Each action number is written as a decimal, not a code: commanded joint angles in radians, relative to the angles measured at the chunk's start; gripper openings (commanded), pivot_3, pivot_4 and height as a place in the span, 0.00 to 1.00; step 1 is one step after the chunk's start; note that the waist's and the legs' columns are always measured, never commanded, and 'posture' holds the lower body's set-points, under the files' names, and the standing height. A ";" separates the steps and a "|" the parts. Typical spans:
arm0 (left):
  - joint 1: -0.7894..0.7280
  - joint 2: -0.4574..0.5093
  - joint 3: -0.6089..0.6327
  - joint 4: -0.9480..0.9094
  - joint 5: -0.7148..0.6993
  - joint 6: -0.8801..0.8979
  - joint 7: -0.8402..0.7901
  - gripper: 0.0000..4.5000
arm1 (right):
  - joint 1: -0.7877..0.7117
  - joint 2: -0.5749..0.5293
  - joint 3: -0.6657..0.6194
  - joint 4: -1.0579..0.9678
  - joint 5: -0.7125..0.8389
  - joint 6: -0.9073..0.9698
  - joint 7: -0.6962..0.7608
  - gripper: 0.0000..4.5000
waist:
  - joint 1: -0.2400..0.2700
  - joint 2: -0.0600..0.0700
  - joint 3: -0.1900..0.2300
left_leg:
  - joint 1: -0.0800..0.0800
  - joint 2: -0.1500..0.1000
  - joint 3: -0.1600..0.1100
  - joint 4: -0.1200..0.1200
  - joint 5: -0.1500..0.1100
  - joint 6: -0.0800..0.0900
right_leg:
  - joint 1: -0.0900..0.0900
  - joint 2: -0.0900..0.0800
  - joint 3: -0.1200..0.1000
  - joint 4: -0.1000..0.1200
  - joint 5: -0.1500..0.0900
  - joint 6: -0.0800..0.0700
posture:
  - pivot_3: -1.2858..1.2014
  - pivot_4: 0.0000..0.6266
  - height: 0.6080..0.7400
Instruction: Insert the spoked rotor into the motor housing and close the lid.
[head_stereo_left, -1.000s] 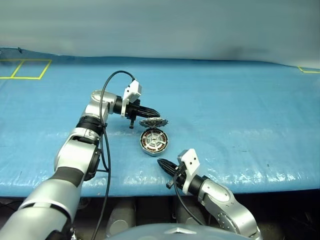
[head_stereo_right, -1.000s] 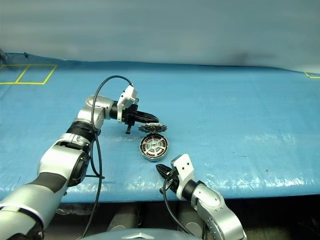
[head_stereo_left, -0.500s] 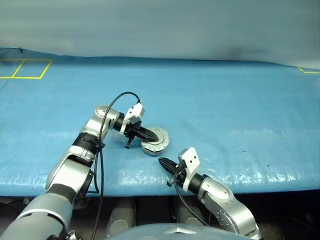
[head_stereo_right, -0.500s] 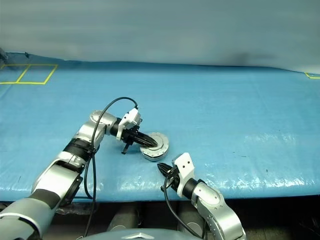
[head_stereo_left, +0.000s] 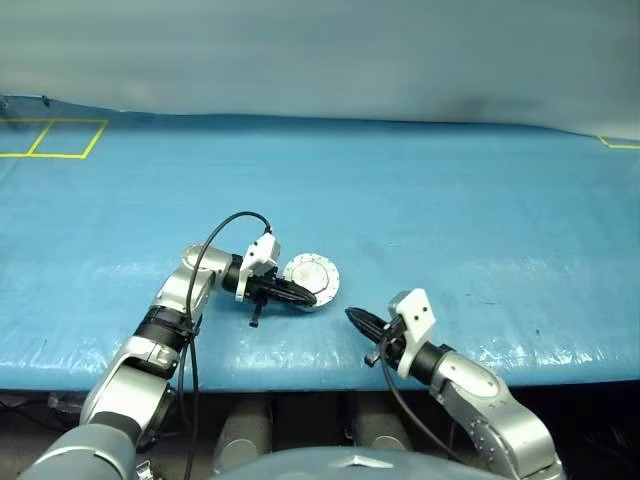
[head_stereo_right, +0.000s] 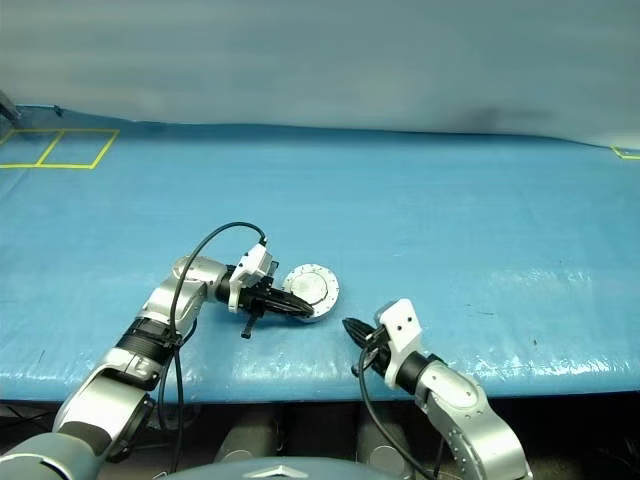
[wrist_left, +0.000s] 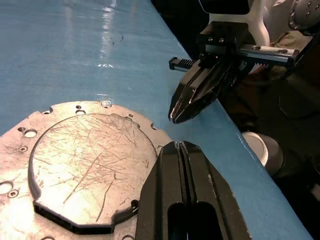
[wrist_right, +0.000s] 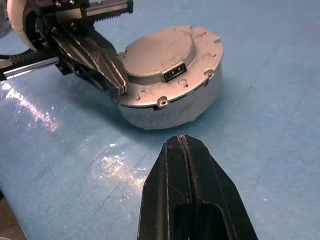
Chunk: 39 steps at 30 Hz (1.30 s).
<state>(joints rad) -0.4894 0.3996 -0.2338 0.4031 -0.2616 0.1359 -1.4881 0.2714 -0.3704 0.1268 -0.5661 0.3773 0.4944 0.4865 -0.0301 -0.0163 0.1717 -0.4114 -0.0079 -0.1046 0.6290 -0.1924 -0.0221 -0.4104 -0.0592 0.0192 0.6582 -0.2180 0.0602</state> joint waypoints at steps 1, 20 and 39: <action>0.075 -0.001 0.073 -0.170 -0.068 0.043 0.102 0.01 | -0.045 -0.014 -0.063 -0.075 0.064 0.016 0.012 0.00 | 0.000 0.000 0.000 | 0.000 0.000 0.000 0.000 0.000 0.000 | 0.000 0.000 0.000 0.000 0.000 0.000 | 0.52 0.24 1.00; 0.612 -0.078 0.192 -0.791 -0.179 0.134 0.639 0.00 | -0.401 0.119 0.094 0.249 -0.028 -0.010 0.018 0.35 | 0.006 0.001 0.001 | 0.000 -0.001 0.001 -0.002 0.000 0.000 | -0.001 -0.001 0.000 -0.001 0.000 -0.001 | 0.52 0.24 1.00; 0.719 -0.126 0.196 -0.761 -0.106 -0.040 0.817 0.00 | -0.443 0.119 0.182 0.360 -0.122 -0.059 0.094 1.00 | 0.005 0.002 0.001 | -0.001 -0.001 0.001 -0.002 0.000 -0.001 | -0.002 -0.001 0.000 -0.002 0.000 -0.001 | 0.52 0.24 1.00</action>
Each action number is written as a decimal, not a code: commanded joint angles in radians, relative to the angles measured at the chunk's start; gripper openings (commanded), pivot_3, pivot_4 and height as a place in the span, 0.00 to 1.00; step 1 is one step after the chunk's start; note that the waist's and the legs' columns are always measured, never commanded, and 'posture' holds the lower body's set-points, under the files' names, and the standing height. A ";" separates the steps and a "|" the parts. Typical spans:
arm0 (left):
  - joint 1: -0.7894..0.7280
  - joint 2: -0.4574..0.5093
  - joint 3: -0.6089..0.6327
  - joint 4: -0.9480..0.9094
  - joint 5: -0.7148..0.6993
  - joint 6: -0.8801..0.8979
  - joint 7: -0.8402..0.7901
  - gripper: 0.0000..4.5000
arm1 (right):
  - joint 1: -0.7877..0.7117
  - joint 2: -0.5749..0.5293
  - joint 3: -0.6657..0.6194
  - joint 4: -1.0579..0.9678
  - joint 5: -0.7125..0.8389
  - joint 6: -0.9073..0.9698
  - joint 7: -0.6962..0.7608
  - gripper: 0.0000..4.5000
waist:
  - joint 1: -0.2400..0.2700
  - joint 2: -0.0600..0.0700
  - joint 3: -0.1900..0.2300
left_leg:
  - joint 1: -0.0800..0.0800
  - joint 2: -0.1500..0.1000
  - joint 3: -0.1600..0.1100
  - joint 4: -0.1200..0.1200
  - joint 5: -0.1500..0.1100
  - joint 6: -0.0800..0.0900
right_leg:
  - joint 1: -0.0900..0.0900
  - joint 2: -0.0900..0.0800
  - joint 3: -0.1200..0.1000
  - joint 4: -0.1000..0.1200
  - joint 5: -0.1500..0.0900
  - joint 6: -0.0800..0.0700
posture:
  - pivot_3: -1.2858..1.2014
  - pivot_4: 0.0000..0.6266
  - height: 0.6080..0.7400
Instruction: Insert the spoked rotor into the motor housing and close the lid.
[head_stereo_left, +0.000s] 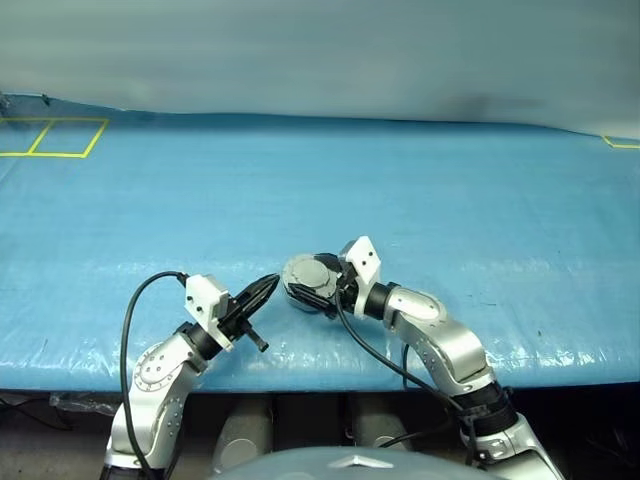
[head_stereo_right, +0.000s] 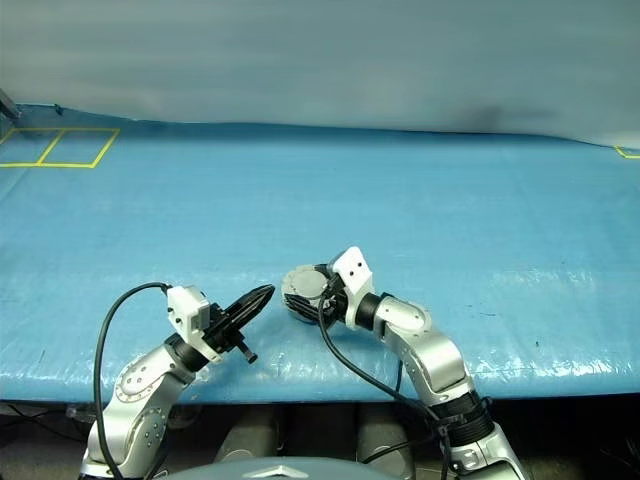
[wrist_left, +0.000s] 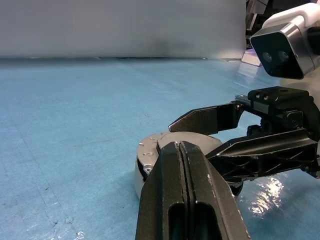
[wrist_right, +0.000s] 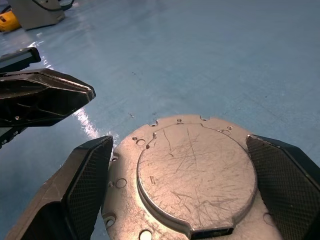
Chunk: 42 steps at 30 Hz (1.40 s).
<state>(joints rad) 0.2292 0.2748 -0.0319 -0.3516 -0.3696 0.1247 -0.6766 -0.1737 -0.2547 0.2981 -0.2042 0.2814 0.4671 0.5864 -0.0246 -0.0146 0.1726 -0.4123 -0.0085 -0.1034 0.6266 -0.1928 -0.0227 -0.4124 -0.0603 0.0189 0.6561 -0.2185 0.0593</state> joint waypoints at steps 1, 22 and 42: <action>0.000 -0.002 -0.007 -0.006 0.002 -0.030 0.007 0.00 | 0.002 0.000 0.017 0.002 -0.042 -0.036 -0.010 1.00 | 0.000 0.000 0.000 | 0.000 0.000 0.000 0.000 0.000 0.000 | 0.000 0.000 0.000 0.000 0.000 0.000 | 0.52 0.24 1.00; -0.017 0.014 -0.020 0.008 0.033 -0.036 0.032 0.00 | 0.010 0.013 0.101 -0.015 -0.182 -0.063 -0.043 0.67 | -0.006 0.000 0.000 | 0.000 0.000 0.000 -0.001 0.000 0.000 | 0.000 0.000 0.000 0.000 0.000 0.000 | 0.52 0.24 1.00; -0.045 0.036 -0.031 0.012 0.030 0.007 0.013 0.00 | -0.001 -0.004 0.149 -0.014 -0.231 0.025 -0.017 0.67 | -0.012 0.000 0.000 | 0.001 0.001 0.000 -0.002 0.000 -0.001 | 0.000 0.000 0.000 -0.001 -0.001 -0.001 | 0.52 0.24 1.00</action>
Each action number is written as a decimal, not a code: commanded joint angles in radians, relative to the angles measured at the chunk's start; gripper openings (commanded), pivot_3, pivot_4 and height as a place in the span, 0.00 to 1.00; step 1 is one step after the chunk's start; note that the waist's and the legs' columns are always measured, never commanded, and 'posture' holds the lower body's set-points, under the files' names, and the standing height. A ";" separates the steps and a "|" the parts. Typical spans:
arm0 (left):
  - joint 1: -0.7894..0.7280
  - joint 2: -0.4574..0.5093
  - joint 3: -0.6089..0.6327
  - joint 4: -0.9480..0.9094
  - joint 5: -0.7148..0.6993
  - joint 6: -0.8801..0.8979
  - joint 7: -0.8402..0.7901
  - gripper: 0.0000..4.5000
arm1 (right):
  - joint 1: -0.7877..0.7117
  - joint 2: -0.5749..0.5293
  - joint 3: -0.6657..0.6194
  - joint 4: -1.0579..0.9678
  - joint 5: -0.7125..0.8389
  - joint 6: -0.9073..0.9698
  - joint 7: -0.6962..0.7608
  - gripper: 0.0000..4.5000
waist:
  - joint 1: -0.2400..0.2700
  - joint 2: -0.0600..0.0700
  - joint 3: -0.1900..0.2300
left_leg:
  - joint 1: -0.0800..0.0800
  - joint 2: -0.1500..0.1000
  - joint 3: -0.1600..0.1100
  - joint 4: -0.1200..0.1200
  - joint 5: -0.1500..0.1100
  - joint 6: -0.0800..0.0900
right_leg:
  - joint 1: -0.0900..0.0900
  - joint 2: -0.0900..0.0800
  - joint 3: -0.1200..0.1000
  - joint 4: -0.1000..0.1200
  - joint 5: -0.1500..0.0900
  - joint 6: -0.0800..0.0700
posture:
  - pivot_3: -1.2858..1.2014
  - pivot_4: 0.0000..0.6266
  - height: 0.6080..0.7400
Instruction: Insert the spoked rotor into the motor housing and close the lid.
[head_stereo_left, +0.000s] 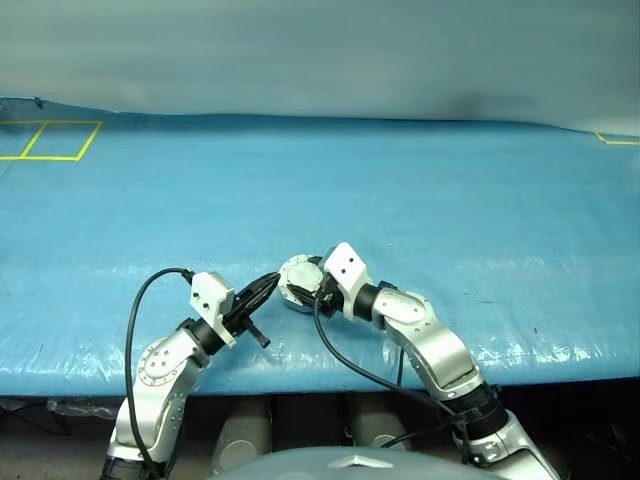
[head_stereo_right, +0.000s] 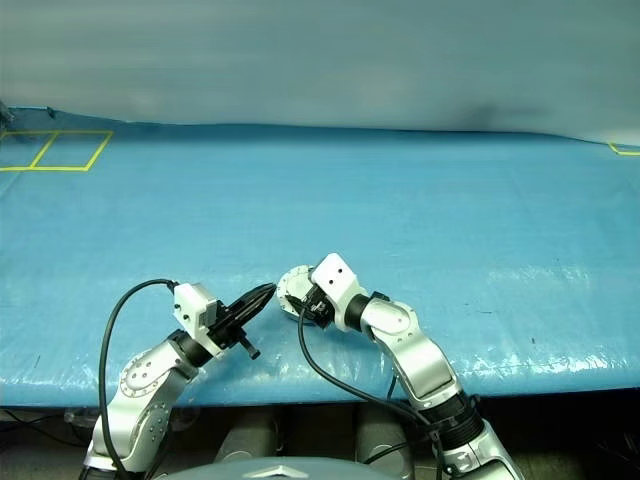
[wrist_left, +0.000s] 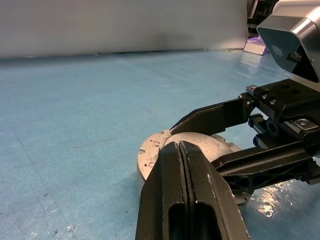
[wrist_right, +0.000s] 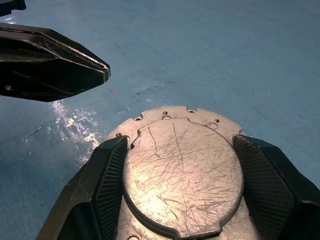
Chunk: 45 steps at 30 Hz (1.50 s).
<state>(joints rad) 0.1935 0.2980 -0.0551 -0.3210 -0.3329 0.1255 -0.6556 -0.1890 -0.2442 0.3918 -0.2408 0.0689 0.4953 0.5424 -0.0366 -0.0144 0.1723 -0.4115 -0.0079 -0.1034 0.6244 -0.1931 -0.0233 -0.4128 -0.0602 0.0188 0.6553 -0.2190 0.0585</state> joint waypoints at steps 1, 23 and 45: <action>-0.011 0.015 -0.009 -0.019 -0.009 0.007 -0.009 0.00 | 0.015 -0.017 0.058 0.023 -0.024 -0.007 0.027 0.67 | 0.000 0.000 0.000 | 0.000 0.000 0.000 0.000 0.000 0.000 | 0.000 0.000 0.000 0.000 0.000 0.000 | 0.52 0.24 1.00; -0.060 0.052 0.000 -0.005 -0.045 0.154 0.001 0.00 | 0.015 -0.019 0.057 0.030 -0.050 0.012 -0.001 0.67 | 0.000 0.001 -0.002 | 0.001 0.000 0.000 -0.005 0.000 0.000 | 0.002 0.001 -0.001 -0.009 0.001 0.001 | 0.52 0.24 1.00; -0.568 0.237 -0.078 0.144 -0.200 0.813 -0.059 0.00 | 0.036 -0.005 0.045 0.013 -0.043 0.009 -0.011 0.67 | -0.003 0.000 -0.003 | 0.001 0.000 -0.002 -0.005 0.000 0.000 | 0.004 0.001 -0.002 -0.009 0.002 0.002 | 0.52 0.24 1.00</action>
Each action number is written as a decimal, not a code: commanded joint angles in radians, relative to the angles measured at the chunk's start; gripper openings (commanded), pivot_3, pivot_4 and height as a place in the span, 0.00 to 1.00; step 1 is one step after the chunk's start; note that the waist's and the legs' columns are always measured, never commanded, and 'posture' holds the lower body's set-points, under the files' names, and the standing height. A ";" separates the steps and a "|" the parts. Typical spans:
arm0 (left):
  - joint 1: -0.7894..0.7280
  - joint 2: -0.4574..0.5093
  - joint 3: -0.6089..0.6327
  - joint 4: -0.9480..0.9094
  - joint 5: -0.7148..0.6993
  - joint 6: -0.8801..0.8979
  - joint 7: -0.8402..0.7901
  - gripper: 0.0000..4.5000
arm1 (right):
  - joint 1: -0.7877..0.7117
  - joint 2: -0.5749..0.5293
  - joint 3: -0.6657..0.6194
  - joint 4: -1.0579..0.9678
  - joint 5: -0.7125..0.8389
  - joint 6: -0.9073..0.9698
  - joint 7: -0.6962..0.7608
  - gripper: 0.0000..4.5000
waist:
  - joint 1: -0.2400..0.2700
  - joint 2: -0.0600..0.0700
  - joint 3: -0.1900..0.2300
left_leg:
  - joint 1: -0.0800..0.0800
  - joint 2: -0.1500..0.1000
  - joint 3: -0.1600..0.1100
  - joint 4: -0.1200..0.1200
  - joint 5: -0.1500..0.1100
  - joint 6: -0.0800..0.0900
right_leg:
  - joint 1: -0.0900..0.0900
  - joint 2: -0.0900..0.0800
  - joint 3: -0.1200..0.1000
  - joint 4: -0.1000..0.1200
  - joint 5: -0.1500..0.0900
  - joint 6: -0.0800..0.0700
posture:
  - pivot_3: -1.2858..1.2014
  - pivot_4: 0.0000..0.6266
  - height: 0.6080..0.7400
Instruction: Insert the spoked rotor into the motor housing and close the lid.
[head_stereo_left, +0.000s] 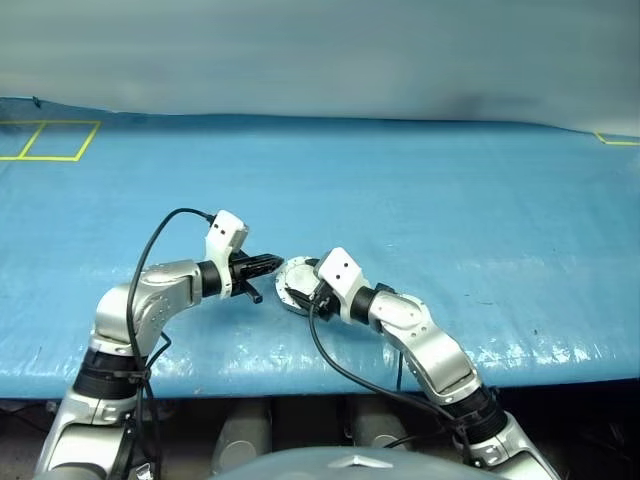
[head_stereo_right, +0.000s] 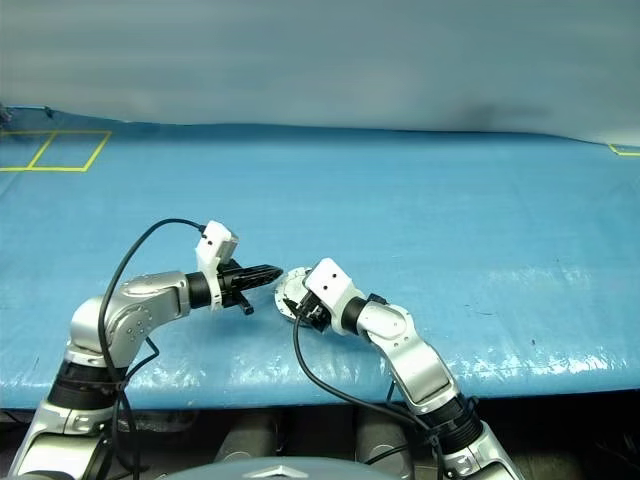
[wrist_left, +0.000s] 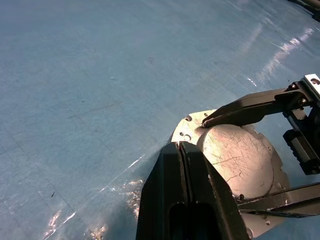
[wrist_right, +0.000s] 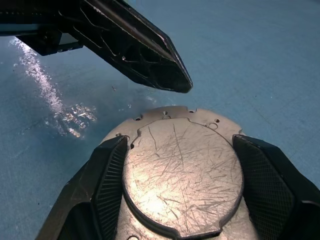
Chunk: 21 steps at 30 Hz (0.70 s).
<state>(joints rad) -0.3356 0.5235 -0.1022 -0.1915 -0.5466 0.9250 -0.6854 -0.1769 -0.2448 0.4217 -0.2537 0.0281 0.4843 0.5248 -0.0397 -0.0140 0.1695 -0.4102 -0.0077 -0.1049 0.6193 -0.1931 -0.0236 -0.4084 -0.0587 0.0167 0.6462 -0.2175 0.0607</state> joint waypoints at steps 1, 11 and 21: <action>-0.051 0.010 -0.041 0.029 0.019 0.021 -0.031 0.00 | 0.024 -0.003 0.014 0.025 -0.002 0.022 0.005 0.67 | 0.000 0.000 0.000 | 0.000 0.000 0.000 0.000 0.000 0.000 | 0.000 0.000 0.000 0.000 0.000 0.000 | 0.52 0.24 1.00; -0.073 0.025 -0.118 0.080 0.102 0.032 -0.025 0.00 | 0.054 -0.002 -0.009 -0.013 0.022 0.040 -0.001 0.67 | 0.003 0.000 -0.003 | 0.000 0.000 0.000 -0.001 0.000 0.000 | 0.001 0.000 0.000 -0.001 0.000 0.000 | 0.52 0.24 1.00; -0.050 0.037 -0.129 0.049 0.086 0.065 -0.059 0.00 | 0.074 -0.003 -0.009 -0.029 0.034 0.044 0.000 0.67 | 0.004 0.000 -0.005 | 0.000 -0.001 0.000 -0.001 0.000 0.000 | 0.001 -0.001 0.000 -0.002 0.000 0.000 | 0.52 0.24 1.00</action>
<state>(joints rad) -0.4076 0.5523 -0.2035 -0.1392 -0.4716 0.9515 -0.7431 -0.1296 -0.2410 0.3986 -0.2846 0.0541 0.4968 0.5163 -0.0357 -0.0139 0.1643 -0.4100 -0.0082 -0.1051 0.6180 -0.1931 -0.0235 -0.4076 -0.0593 0.0168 0.6447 -0.2175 0.0608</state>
